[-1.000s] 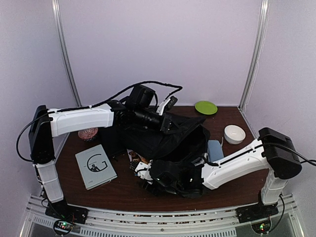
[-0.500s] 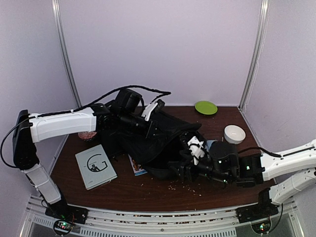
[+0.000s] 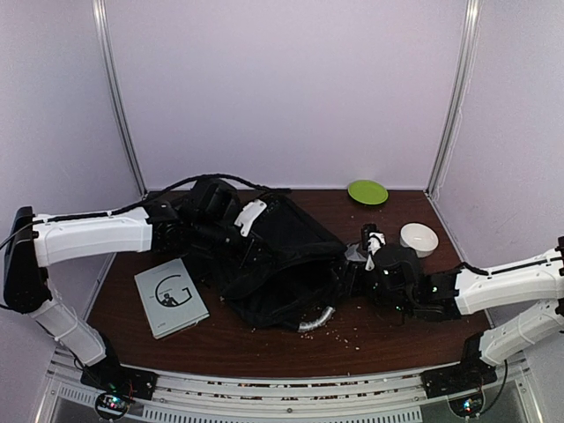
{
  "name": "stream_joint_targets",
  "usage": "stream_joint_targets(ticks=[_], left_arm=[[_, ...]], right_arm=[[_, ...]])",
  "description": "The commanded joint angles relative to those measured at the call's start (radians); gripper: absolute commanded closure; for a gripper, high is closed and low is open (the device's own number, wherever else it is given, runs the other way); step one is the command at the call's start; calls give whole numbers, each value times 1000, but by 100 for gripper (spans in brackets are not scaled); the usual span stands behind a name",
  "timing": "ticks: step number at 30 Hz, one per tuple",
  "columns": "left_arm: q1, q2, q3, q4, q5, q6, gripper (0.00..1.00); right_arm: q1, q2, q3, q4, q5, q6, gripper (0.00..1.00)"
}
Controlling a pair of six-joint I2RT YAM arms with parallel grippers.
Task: Pack the student bag
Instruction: Unzip the student bag at the center of the board, then pick up the stationery from the center of the board.
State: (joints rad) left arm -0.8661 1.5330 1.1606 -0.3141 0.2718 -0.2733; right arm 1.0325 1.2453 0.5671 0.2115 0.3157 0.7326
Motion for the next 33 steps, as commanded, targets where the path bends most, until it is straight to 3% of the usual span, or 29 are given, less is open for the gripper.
stream_joint_targets(ticks=[1, 3, 9, 17, 24, 26, 28, 33], left_arm=[[-28, 9, 34, 18, -114, 69, 61], [-59, 19, 61, -26, -173, 103, 37], [-141, 61, 120, -109, -312, 172, 4], [-246, 194, 216, -187, -415, 257, 2], [-254, 388, 354, -250, -533, 282, 2], [-252, 416, 377, -256, -565, 281, 10], [-251, 422, 390, -261, -583, 278, 25], [-246, 371, 379, -243, -664, 272, 82]], right_arm=[[-25, 13, -6, -22, 31, 129, 30], [-27, 14, -12, -21, 25, 133, 30], [-38, 53, 5, -25, -13, 152, 32], [-38, -105, -86, -46, 58, 169, 33], [-38, -296, -140, -178, 96, 166, 33], [-39, -330, -136, -230, 117, 155, 33], [-43, -352, -121, -316, 152, 145, 33], [-124, -353, -83, -507, 193, 166, 26]])
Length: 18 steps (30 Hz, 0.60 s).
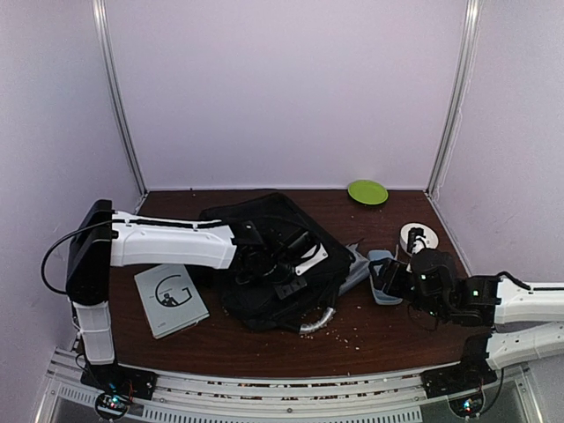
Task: Pack the student bag
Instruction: Pick up the stationery from the center of the board.
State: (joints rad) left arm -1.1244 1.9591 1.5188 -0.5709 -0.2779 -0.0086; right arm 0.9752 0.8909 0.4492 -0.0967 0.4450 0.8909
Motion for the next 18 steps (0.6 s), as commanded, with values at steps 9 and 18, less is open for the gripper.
stream_joint_targets(ticks=[9, 18], left_arm=[[64, -264, -90, 97, -191, -67, 100], [132, -353, -89, 127, -97, -159, 100]], right_arm=[[-232, 106, -11, -151, -138, -66, 18], [-235, 232, -35, -88, -128, -86, 12]])
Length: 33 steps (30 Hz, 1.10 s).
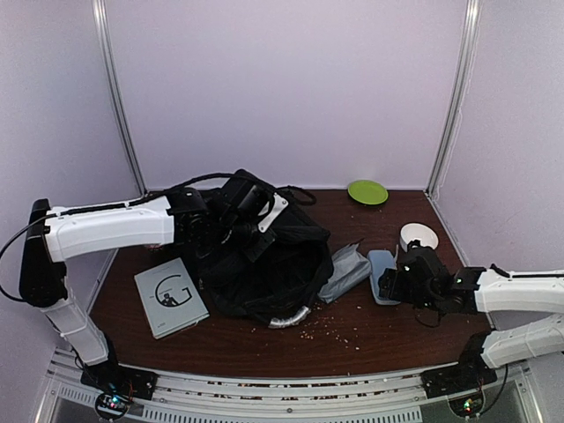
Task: Pack the student bag
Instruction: Pick up the stationery from the center of the board.
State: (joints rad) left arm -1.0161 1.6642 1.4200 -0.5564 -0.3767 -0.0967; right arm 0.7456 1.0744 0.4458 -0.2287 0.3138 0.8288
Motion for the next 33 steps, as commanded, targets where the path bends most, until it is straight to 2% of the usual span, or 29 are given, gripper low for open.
stream_joint_targets(ticks=[1, 7, 12, 19, 23, 27, 33], left_arm=[[24, -67, 11, 115, -13, -79, 100], [24, -111, -7, 143, -7, -90, 100], [24, -123, -31, 142, 6, -89, 100], [24, -141, -61, 147, 34, -90, 100], [24, -142, -68, 147, 43, -88, 100], [24, -145, -69, 147, 37, -79, 100], [24, -139, -58, 155, 18, -70, 100]], right_arm=[[-7, 62, -41, 61, -5, -22, 12], [-9, 103, -34, 98, -62, -17, 12], [-16, 160, 16, 58, -46, -46, 12], [-43, 262, 48, 56, -98, -65, 12], [-43, 292, 62, 46, -115, -73, 16], [-42, 207, 54, 14, -114, -80, 24], [-15, -67, 49, -95, -149, -142, 30]])
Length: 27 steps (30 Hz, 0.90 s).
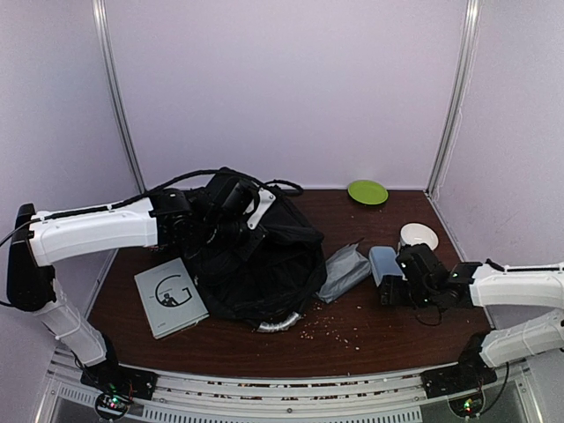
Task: Pack the student bag
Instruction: Pick up the stationery from the center of the board, then place the stationery in the student bag.
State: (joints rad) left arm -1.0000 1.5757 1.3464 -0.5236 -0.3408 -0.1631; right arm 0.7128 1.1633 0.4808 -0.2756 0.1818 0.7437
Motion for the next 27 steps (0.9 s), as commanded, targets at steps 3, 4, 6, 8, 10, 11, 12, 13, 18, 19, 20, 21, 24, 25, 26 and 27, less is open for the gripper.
stream_joint_targets(ticks=[3, 4, 6, 8, 10, 11, 12, 13, 18, 19, 20, 21, 24, 25, 26, 27], left_arm=[[8, -45, 17, 134, -29, -4, 100], [8, -44, 19, 139, -29, -5, 100], [8, -37, 25, 146, -27, -7, 100], [8, -28, 39, 145, -26, -8, 100], [8, -15, 57, 145, -29, -12, 100], [8, -12, 65, 145, -31, -15, 100], [8, -10, 73, 145, -30, -21, 100], [8, -12, 79, 149, -29, -26, 100], [1, -51, 77, 213, -12, -28, 100], [-2, -59, 76, 223, -11, -26, 100], [-5, -66, 74, 232, -8, -24, 100], [-9, -71, 74, 238, -3, -19, 100], [-25, -77, 74, 247, 7, -4, 100], [-32, -76, 74, 248, 9, 0, 100], [-38, -78, 73, 248, 7, 1, 100], [-44, -81, 70, 250, 5, 2, 100]], right_arm=[[40, -290, 19, -107, -48, -90, 32], [45, -331, 21, -123, -63, -95, 33], [62, -414, 24, -134, -113, -109, 34], [91, -479, 24, -107, -184, -113, 34], [125, -510, 28, -61, -259, -104, 35], [145, -503, 33, -37, -293, -96, 35], [176, -486, 44, -18, -317, -91, 35], [208, -458, 63, -6, -327, -90, 35], [362, -246, 215, 4, -326, -123, 35], [380, -203, 245, 9, -332, -125, 35], [396, -161, 268, 21, -332, -127, 35], [407, -126, 287, 37, -331, -125, 35], [415, -46, 315, 125, -317, -95, 35], [415, -19, 328, 141, -304, -86, 35], [415, 13, 350, 140, -292, -79, 35], [415, 47, 377, 124, -271, -72, 35]])
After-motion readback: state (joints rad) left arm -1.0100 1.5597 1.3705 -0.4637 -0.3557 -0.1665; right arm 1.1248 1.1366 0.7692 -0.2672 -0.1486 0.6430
